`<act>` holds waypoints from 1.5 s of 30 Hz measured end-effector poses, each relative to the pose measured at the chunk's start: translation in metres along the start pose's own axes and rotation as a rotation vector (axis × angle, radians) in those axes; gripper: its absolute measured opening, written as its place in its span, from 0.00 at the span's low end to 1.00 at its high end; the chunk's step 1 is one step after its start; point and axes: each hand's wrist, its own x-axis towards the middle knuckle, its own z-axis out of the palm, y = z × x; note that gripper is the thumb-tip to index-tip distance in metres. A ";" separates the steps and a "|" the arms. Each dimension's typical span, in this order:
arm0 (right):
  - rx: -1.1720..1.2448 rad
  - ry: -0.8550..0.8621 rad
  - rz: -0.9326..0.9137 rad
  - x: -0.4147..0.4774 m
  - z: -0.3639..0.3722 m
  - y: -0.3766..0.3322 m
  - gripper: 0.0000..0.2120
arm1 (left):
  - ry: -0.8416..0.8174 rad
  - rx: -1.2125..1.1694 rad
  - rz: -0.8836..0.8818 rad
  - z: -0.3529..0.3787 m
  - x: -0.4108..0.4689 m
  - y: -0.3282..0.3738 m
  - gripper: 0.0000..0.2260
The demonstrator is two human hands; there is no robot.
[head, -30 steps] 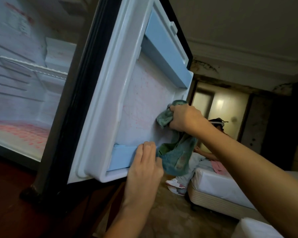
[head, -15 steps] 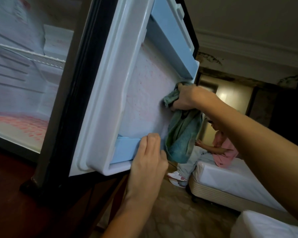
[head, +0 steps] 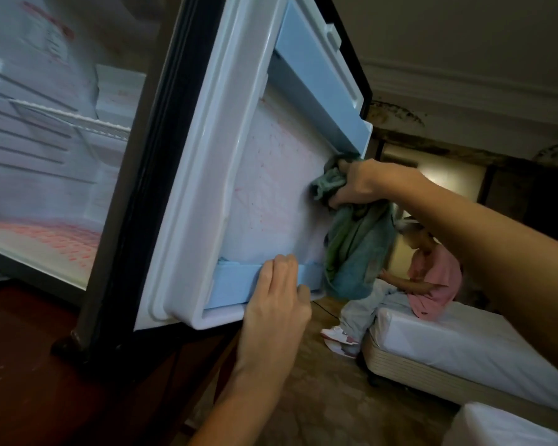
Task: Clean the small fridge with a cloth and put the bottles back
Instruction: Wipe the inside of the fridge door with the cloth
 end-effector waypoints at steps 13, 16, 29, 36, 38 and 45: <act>0.040 -0.298 -0.192 -0.022 0.083 -0.008 0.42 | 0.014 0.009 0.020 -0.008 -0.002 -0.001 0.07; 0.162 -0.268 -0.210 -0.029 0.088 -0.003 0.38 | 0.053 0.027 0.032 -0.007 -0.003 -0.002 0.06; 0.666 0.511 -0.194 -0.067 0.145 -0.003 0.41 | 0.039 0.007 0.242 -0.041 -0.002 -0.031 0.15; 1.351 1.158 -0.239 -0.056 0.097 -0.023 0.28 | 0.101 -0.020 0.167 -0.064 -0.024 -0.045 0.16; 1.469 1.169 -0.231 -0.045 0.087 -0.044 0.28 | 0.099 -0.015 0.158 -0.058 -0.026 -0.044 0.13; 0.973 0.985 0.008 -0.017 0.108 -0.090 0.24 | 0.040 0.139 0.163 -0.052 -0.022 -0.048 0.13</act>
